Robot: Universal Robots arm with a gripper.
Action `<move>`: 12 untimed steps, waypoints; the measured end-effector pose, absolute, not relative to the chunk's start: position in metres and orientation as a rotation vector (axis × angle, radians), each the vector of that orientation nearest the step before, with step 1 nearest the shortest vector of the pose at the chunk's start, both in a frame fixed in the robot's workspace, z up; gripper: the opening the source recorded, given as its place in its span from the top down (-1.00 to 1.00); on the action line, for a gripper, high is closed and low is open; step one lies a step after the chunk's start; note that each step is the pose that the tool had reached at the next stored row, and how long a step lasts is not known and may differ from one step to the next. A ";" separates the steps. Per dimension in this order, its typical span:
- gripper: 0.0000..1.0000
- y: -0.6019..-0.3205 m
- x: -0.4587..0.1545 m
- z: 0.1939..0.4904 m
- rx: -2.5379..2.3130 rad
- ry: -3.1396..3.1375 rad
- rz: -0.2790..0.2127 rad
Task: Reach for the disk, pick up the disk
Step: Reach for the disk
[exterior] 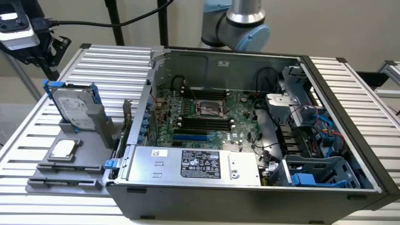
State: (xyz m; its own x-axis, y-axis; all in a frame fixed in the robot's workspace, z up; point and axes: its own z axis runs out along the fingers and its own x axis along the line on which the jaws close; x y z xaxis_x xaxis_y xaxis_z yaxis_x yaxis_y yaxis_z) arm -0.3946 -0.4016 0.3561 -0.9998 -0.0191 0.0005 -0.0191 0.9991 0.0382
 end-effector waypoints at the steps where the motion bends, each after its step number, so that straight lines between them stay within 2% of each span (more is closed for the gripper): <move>1: 0.79 -0.402 -0.395 0.356 0.030 -3.140 -0.060; 12: 0.79 -0.391 -0.396 0.356 0.118 -3.137 -0.060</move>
